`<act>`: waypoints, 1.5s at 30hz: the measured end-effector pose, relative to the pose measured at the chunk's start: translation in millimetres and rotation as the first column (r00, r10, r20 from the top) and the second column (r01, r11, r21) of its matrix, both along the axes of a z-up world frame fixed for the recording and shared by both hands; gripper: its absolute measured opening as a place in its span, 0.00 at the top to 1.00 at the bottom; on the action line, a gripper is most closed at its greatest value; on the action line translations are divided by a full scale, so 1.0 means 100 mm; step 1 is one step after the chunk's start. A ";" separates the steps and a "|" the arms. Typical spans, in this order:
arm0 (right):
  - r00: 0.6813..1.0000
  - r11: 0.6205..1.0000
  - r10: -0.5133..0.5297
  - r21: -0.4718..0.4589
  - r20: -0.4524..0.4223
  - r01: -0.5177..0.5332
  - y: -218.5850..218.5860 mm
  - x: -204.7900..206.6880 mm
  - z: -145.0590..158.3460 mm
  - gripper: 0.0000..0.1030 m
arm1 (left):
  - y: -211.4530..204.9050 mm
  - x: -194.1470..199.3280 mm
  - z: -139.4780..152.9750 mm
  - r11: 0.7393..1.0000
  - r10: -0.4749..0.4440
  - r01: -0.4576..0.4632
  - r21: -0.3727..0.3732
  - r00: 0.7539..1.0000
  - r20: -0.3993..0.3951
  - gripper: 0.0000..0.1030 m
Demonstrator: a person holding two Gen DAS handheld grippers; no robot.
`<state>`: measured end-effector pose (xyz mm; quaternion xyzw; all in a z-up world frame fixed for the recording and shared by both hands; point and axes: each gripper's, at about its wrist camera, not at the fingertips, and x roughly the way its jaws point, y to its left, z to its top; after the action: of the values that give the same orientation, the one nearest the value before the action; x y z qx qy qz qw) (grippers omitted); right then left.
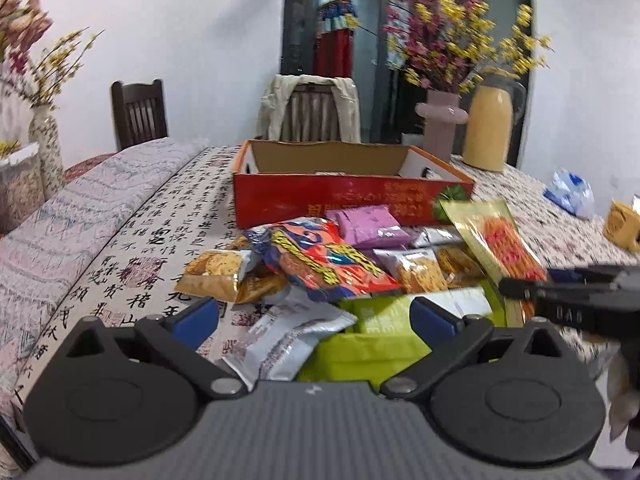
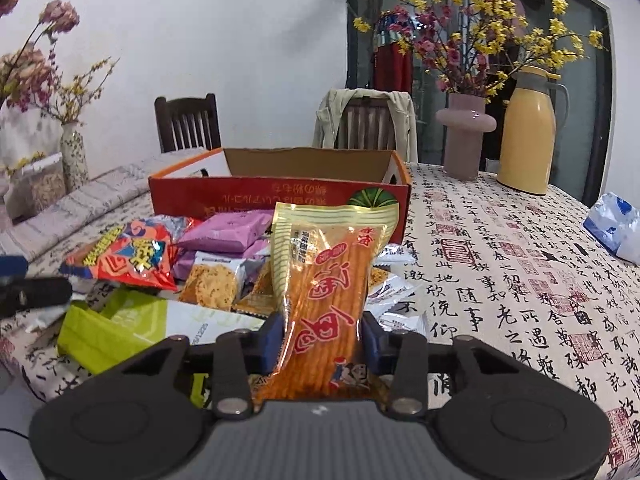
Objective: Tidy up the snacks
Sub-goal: 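Grasp the orange stick-snack bag with the right gripper while the left gripper grasps the green bar packet, then lift the orange bag with the right gripper while the left gripper lifts the green packet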
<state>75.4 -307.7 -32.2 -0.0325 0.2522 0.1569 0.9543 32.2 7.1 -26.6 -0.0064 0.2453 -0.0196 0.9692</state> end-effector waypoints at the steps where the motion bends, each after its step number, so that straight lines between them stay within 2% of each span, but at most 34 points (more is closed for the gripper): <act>1: 1.000 1.000 -0.002 0.004 0.005 0.002 -0.01 -0.02 0.01 0.61 | -0.02 -0.02 0.00 1.000 -0.012 0.012 0.016 1.000 0.002 0.00; 7: 0.999 0.999 -0.009 0.036 0.035 0.008 -0.09 -0.15 0.10 0.61 | -0.15 -0.12 -0.02 0.993 -0.084 0.085 0.081 0.996 -0.013 0.00; 11: 0.998 0.999 0.003 0.051 0.056 -0.006 -0.15 -0.30 0.14 0.61 | -0.27 -0.19 -0.10 0.979 -0.138 0.141 0.147 0.990 -0.034 0.00; 16: 0.999 0.998 0.018 0.059 0.044 -0.021 -0.20 -0.40 0.13 0.61 | -0.44 -0.19 -0.21 0.960 -0.188 0.203 0.194 0.978 -0.090 0.10; 19: 0.999 0.997 0.025 0.069 0.048 -0.029 -0.21 -0.43 0.13 0.61 | -0.54 -0.16 -0.27 0.948 -0.203 0.219 0.232 0.975 -0.090 0.12; 25: 0.999 0.996 0.033 0.077 0.034 -0.036 -0.21 -0.39 0.08 0.61 | -0.67 0.04 -0.33 0.943 -0.184 0.200 0.267 0.979 -0.083 0.14; 31: 0.999 0.994 0.035 0.099 0.010 -0.036 -0.26 -0.29 0.01 0.61 | -0.72 0.23 -0.33 0.949 -0.163 0.175 0.261 0.984 -0.068 0.13; 38: 0.998 0.990 0.057 0.126 0.005 -0.058 -0.29 -0.17 -0.01 0.61 | -0.81 0.37 -0.31 0.945 -0.175 0.190 0.268 0.981 -0.079 0.11; 41: 0.998 0.989 0.066 0.131 0.003 -0.066 -0.30 -0.15 -0.03 0.61 | -0.82 0.43 -0.28 0.945 -0.201 0.215 0.245 0.976 -0.083 0.08; 45: 0.998 0.988 0.065 0.138 0.000 -0.064 -0.32 -0.10 -0.05 0.61 | -0.80 0.58 -0.24 0.953 -0.240 0.257 0.163 0.964 -0.117 0.08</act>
<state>64.9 -340.0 -36.9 0.0256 0.2417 0.2049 0.9481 90.0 -73.2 -50.3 0.1095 0.2909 -0.1193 0.9430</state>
